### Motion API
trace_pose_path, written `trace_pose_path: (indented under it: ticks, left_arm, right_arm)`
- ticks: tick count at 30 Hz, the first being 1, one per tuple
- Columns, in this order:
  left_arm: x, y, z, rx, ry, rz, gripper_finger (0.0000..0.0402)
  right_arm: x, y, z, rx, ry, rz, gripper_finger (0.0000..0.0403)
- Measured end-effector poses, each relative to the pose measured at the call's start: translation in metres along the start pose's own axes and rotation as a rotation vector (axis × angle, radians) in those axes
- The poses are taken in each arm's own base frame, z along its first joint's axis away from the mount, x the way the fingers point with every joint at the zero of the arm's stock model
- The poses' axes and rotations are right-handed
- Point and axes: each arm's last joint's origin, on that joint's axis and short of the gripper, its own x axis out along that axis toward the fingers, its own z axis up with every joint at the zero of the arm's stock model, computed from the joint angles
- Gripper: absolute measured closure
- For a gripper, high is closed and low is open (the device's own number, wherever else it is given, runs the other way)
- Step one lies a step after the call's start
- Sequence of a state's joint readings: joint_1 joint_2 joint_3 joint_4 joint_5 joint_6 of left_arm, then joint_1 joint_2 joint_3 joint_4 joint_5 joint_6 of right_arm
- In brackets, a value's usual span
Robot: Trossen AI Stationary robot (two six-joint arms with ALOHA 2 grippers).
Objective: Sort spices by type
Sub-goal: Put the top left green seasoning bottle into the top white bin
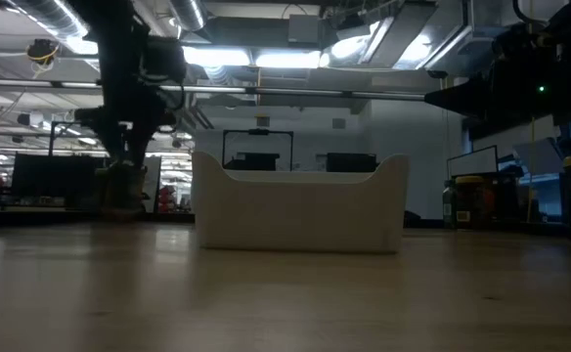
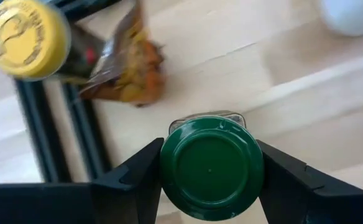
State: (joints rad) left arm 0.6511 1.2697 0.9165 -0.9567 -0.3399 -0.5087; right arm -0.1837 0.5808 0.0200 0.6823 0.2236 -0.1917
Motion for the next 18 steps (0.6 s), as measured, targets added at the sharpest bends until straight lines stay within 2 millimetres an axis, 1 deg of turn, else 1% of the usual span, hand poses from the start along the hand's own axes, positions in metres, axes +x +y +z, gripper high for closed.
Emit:
trace_pose_path:
  ticks: [9, 18]
  left_arm:
    - [-0.032, -0.022, 0.017, 0.035, -0.157, -0.12, 0.0202]
    - [-0.063, -0.036, 0.038, 0.067, -0.304, -0.219, 0.0204]
  right_arm:
    - [0.0, 0.0, 0.0, 0.0, 0.0, 0.0, 0.0393]
    - [0.0, 0.0, 0.001, -0.002, -0.008, -0.002, 0.0393]
